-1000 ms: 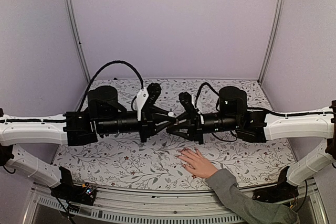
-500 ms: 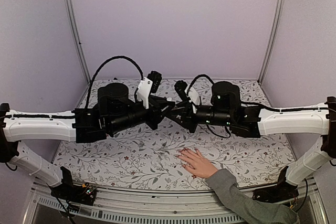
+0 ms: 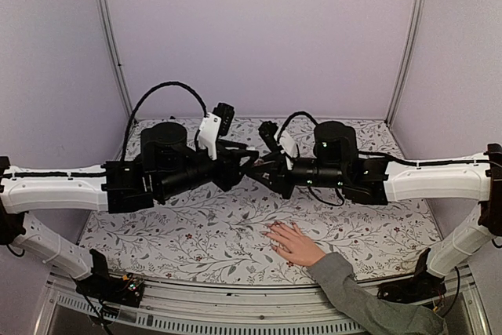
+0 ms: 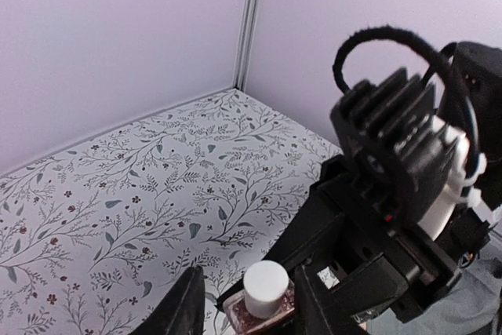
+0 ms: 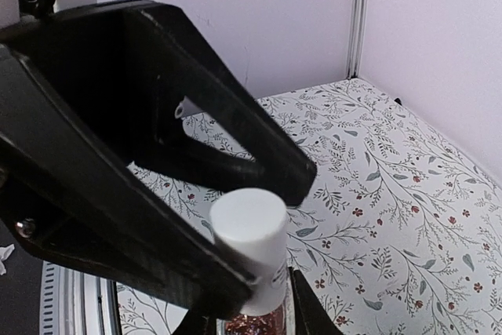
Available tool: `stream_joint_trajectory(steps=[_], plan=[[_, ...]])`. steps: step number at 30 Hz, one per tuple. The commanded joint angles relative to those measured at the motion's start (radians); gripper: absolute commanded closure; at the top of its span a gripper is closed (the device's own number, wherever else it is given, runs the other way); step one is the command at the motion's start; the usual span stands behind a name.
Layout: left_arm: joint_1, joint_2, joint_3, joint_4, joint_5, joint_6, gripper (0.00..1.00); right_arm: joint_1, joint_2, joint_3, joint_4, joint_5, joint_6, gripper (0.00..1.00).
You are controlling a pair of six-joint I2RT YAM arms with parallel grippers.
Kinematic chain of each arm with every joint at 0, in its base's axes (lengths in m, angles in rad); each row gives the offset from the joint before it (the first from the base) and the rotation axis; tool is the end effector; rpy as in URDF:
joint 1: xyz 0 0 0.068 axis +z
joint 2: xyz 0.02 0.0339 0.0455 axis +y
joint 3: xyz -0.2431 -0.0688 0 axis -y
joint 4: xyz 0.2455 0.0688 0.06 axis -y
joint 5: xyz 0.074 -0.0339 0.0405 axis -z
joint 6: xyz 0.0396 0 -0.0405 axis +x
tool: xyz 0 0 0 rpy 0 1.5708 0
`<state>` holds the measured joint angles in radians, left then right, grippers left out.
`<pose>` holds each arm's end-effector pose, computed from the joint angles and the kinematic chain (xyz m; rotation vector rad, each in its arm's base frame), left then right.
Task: Paint the nails
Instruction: Unscrew the nail polish bottle.
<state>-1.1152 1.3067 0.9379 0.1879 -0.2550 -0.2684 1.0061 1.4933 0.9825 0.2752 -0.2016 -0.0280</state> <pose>0.1487 -0.2809 0.2954 0.5649 1.7222 -0.7806 0.1829 0.3036 0.2619 -1.0619 1.5636 0.8660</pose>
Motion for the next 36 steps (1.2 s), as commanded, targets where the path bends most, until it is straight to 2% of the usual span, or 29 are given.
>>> stream_joint_trajectory(steps=[1, 6, 12, 26, 36], plan=[[0.011, -0.079, 0.001, -0.028, 0.014, 0.021, 0.53, -0.003, -0.035, -0.008, -0.007, -0.062, -0.009, 1.00], [0.020, -0.154, -0.030, -0.041, 0.091, 0.039, 0.41, -0.003, -0.053, -0.018, -0.011, -0.145, -0.013, 1.00], [0.041, -0.221, -0.063, -0.063, 0.227, 0.077, 0.35, -0.003, -0.069, -0.040, -0.014, -0.263, -0.020, 1.00], [0.052, -0.256, -0.036, -0.125, 0.603, 0.231, 0.34, -0.003, -0.100, -0.067, -0.040, -0.584, -0.081, 1.00], [0.050, -0.213, -0.027, -0.094, 0.764, 0.316, 0.36, -0.002, -0.104, -0.056, -0.094, -0.703, -0.109, 1.00]])
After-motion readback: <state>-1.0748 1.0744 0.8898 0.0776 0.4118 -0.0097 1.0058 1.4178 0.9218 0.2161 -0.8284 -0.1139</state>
